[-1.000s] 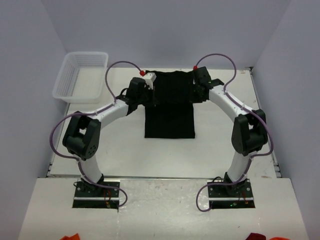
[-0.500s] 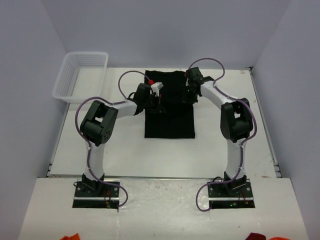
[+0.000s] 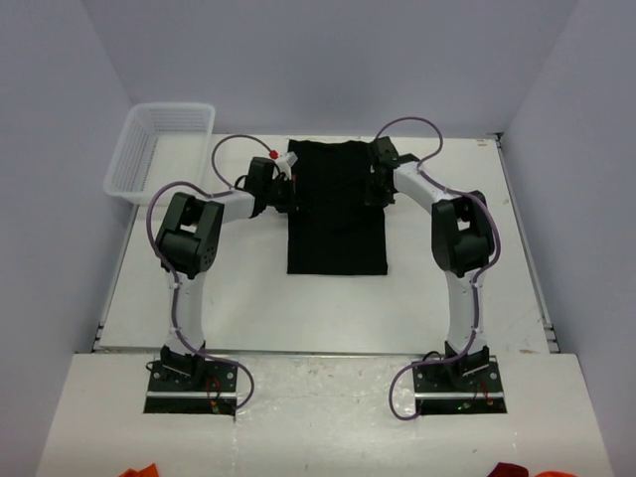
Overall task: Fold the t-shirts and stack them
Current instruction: Fold the folded rectangular tshirt in 1/3 of the way, then grab one side of the 2/3 rectangular tshirt with both arms
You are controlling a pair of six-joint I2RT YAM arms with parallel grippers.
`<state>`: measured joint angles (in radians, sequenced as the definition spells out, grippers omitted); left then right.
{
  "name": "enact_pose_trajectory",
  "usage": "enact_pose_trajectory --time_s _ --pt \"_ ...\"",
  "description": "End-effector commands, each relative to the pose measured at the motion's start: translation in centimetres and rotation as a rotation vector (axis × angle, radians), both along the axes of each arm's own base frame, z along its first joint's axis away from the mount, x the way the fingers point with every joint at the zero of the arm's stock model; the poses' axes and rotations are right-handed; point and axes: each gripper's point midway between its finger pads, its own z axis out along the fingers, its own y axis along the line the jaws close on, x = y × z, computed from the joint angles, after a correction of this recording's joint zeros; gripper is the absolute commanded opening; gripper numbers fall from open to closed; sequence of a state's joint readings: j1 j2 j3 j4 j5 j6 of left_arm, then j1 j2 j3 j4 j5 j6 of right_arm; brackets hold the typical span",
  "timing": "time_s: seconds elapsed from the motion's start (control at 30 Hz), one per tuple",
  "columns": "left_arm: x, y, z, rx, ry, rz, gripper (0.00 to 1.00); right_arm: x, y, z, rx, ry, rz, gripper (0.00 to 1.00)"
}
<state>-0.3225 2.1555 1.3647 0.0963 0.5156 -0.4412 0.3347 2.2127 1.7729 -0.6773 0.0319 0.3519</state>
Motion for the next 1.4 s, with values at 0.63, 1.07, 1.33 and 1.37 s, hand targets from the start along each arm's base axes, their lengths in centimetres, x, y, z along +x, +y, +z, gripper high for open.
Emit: enact_pose_trajectory --time_s 0.63,1.07,1.33,1.37 --pt "2.0 2.5 4.1 -0.037 -0.135 0.082 0.0 -8.5 1.4 5.2 0.171 -0.053 0.055 0.23" --pt "-3.4 6.8 11.3 0.155 -0.253 0.251 0.46 -17.6 0.7 2.7 0.308 -0.023 0.019 0.61" --pt "-8.7 6.4 8.7 0.15 -0.178 0.22 0.46 -18.8 0.2 2.2 0.33 -0.026 -0.031 0.63" --pt "-9.0 6.4 9.1 0.146 -0.188 0.218 0.45 -18.9 0.4 2.2 0.338 -0.018 -0.031 0.63"
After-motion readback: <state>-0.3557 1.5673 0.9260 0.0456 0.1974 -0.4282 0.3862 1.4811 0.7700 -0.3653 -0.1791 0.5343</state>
